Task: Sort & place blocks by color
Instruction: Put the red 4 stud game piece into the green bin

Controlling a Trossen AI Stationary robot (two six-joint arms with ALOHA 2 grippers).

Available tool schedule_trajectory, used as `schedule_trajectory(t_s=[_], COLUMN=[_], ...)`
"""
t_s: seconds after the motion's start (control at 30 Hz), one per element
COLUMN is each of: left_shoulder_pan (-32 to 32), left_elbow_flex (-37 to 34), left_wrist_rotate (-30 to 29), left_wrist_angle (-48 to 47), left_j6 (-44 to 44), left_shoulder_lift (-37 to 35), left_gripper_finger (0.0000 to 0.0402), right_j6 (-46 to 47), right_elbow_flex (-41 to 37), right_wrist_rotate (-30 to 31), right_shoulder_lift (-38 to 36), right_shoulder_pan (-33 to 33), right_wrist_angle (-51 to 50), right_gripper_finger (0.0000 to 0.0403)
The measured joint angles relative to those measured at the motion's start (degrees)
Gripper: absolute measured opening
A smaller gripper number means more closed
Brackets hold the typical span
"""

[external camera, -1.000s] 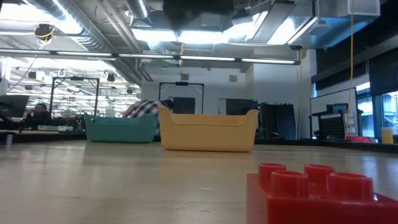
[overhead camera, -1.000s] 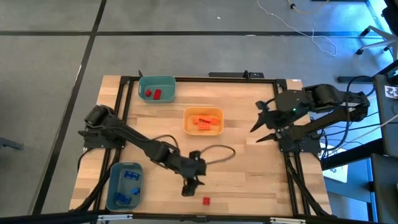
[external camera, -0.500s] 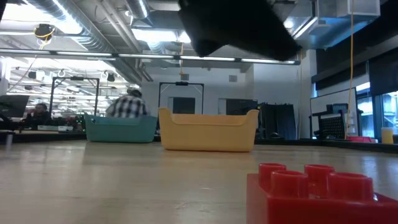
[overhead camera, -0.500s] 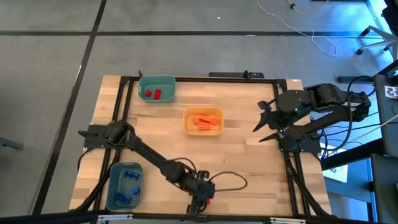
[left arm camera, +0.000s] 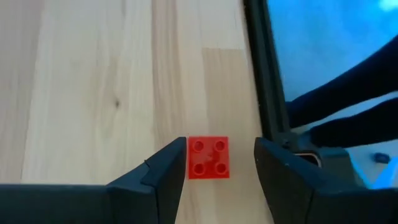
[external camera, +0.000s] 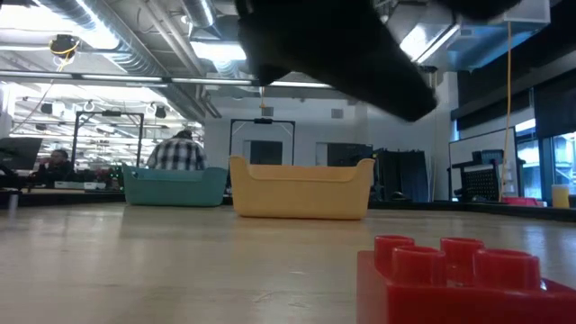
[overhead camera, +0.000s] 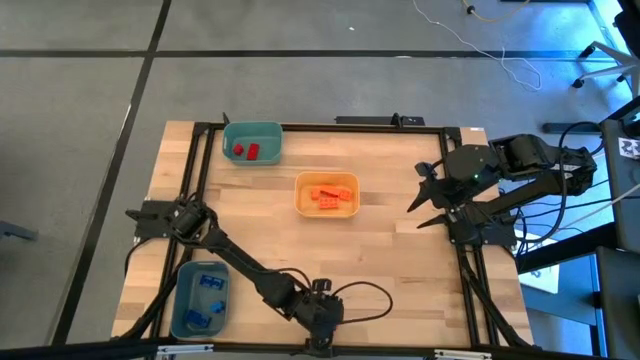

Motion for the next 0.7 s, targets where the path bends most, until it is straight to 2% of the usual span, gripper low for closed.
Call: schedule_trajectory(t_s=[0.2,0.7], left_shoulder_pan=[-0.1,-1.2], left_elbow_flex=[0.0,0.0], left_wrist_rotate=[-3.6,-1.8], left_wrist_angle=[-0.4,1.1], left_j6=[-0.1,-0.5], left_shoulder_lift=[0.0,3.9], left_gripper_finger=[0.0182,0.0182], right_j6=[0.0,0.0], right_elbow_flex=[0.0,0.0], right_wrist_rotate=[0.0,0.0], right_shoulder_lift=[0.0,0.0], right_shoulder_pan=[0.0,0.0], right_wrist_angle=[0.0,-0.2], right_gripper_finger=[0.0198,0.0198])
